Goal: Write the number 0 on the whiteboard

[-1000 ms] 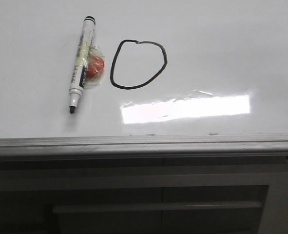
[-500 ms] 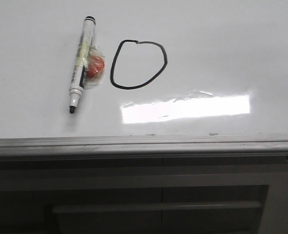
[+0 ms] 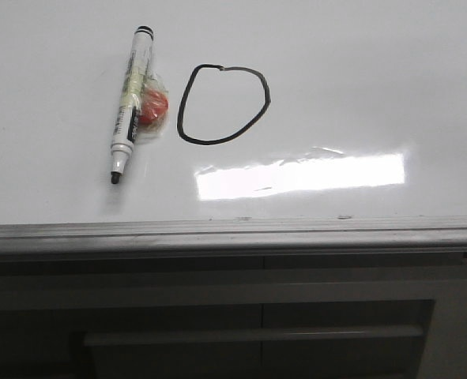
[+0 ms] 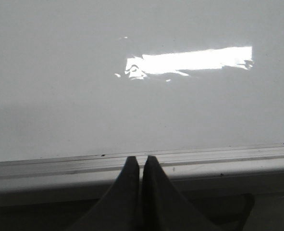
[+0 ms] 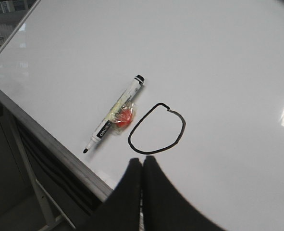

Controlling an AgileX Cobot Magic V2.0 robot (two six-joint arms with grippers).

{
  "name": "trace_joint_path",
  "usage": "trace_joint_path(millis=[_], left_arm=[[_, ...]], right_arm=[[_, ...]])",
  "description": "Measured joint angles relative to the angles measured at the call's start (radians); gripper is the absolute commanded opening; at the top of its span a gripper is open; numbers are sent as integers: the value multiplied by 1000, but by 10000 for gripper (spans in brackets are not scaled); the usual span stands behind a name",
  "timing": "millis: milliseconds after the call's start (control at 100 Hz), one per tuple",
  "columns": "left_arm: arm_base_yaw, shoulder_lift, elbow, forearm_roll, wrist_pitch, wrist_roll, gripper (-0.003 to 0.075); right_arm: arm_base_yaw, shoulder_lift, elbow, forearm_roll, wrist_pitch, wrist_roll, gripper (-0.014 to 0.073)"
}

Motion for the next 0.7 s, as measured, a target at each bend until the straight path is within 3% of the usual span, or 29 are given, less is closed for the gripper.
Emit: trace_joint_path(millis=[540,700], left_arm=[[0,0,0,-2,0,0,-20],[0,0,0,-2,1,0,-20]], right_arm=[[0,-22,60,-1,-2,-1,-69],[0,-98,176,-1,-133,-1,-69]])
